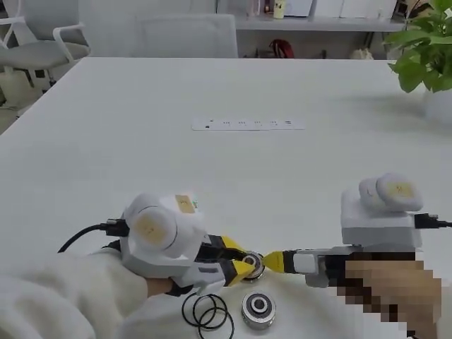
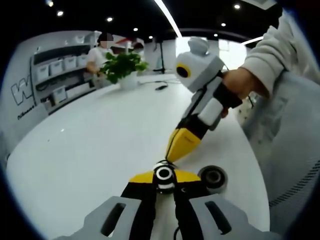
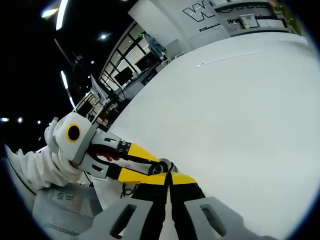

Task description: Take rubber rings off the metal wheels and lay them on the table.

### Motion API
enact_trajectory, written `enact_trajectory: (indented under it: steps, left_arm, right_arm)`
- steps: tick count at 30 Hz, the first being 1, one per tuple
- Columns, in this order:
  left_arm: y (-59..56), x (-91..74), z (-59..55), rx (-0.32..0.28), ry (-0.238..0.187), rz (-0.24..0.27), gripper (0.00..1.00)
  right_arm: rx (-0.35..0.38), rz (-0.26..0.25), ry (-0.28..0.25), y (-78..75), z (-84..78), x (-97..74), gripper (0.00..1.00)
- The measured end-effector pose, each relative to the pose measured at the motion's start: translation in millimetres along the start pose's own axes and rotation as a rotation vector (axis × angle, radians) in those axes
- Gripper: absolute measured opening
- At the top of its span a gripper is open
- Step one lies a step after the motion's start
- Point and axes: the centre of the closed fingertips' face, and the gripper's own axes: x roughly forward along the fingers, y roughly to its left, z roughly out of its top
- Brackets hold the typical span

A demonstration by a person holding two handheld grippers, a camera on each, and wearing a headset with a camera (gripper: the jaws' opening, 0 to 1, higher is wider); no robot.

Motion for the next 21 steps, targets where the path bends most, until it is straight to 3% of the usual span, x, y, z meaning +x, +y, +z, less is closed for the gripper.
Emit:
enact_trajectory:
  steps: [21]
  left_arm:
    - [0.6, -1.6, 0.1, 0.005, -0.001, 0.003, 0.14]
  right_arm:
    - [0.003, 0.019, -0.005, 6.8, 4.0, -1.5, 0.0]
